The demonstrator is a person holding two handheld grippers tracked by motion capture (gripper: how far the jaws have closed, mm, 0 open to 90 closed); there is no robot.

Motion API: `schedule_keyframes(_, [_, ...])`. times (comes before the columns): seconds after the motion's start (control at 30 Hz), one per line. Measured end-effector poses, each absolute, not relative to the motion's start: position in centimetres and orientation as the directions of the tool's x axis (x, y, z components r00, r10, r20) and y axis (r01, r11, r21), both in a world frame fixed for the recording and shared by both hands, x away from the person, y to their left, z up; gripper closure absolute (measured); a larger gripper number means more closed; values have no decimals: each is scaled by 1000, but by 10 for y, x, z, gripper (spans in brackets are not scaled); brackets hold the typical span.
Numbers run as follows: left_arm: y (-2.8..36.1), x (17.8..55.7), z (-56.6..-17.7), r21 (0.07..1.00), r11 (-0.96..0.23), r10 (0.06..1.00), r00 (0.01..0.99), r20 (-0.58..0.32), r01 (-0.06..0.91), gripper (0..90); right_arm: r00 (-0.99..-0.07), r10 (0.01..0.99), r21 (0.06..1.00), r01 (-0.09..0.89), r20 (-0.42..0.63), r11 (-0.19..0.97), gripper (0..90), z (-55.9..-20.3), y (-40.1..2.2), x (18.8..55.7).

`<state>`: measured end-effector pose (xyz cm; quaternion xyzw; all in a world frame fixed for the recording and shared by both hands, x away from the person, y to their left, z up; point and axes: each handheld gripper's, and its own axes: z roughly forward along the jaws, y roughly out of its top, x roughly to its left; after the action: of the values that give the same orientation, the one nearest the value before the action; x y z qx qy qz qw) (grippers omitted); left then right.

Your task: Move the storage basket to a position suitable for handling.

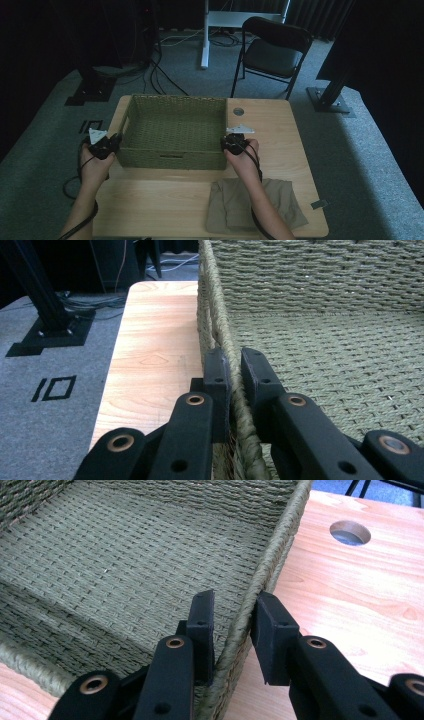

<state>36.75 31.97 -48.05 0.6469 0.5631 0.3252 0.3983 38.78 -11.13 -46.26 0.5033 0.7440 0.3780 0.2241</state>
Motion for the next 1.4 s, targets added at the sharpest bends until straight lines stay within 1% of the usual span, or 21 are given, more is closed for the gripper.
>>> schedule_keyframes(0.33, [313,367,-478,872,-87,988,154,14,482,835,-384,919,796,583,93,163,714,-465,-120,380])
schedule_keyframes(0.43, [313,368,-477,867,-70,989,147,-4,493,836,-387,917,791,589,96,165,712,-464,-120,381])
schedule_keyframes(0.5, [316,369,-474,856,-80,984,176,-13,511,821,-402,910,791,586,97,174,703,-464,-122,382])
schedule_keyframes(0.53, [320,372,-471,849,-67,978,202,-48,524,796,-406,909,790,587,97,178,695,-464,-122,382])
schedule_keyframes(0.57, [323,373,-469,855,-42,975,208,-78,517,723,-409,906,791,587,107,172,683,-463,-123,383])
schedule_keyframes(0.6, [326,375,-464,863,-14,971,212,-108,505,708,-412,905,794,582,104,174,661,-463,-124,384])
schedule_keyframes(0.63, [327,377,-461,869,-12,970,217,-110,494,663,-413,906,801,572,95,177,632,-463,-124,386])
schedule_keyframes(0.67, [328,380,-457,876,1,970,213,-119,483,578,-406,909,807,566,95,169,605,-462,-124,387])
schedule_keyframes(0.7, [329,384,-454,878,21,968,211,-138,479,521,-399,912,811,562,97,160,584,-461,-124,389])
schedule_keyframes(0.77, [330,393,-451,866,52,955,229,-189,496,438,-383,918,826,546,98,140,533,-458,-124,395])
schedule_keyframes(0.8, [330,399,-451,860,43,956,230,-184,509,406,-371,923,832,541,99,128,518,-456,-124,398])
schedule_keyframes(0.93, [326,414,-453,855,74,959,200,-203,513,406,-322,939,851,520,120,70,476,-452,-124,413])
schedule_keyframes(1.0, [323,420,-457,863,85,966,170,-193,498,407,-302,944,850,524,134,47,475,-452,-123,420])
schedule_keyframes(1.07, [324,425,-461,857,106,958,178,-223,505,389,-283,950,847,531,133,40,473,-455,-122,427])
schedule_keyframes(1.1, [324,428,-463,848,92,958,184,-218,522,385,-278,951,843,537,133,39,470,-457,-121,430])
schedule_keyframes(1.17, [325,431,-468,853,60,968,179,-176,518,385,-270,954,836,548,133,39,466,-461,-118,436])
schedule_keyframes(1.23, [328,434,-474,841,65,965,180,-189,537,387,-258,956,830,557,140,29,458,-465,-116,441])
schedule_keyframes(1.27, [328,435,-476,839,51,969,176,-173,542,389,-254,955,827,562,152,18,459,-467,-115,443])
schedule_keyframes(1.3, [328,435,-478,834,35,972,177,-157,551,429,-244,957,825,565,158,8,459,-469,-113,444])
schedule_keyframes(1.37, [326,438,-481,828,26,971,182,-154,560,449,-234,963,825,565,137,20,478,-472,-108,447])
schedule_keyframes(1.4, [325,438,-483,826,16,971,189,-148,564,489,-234,964,820,572,129,29,480,-474,-104,448])
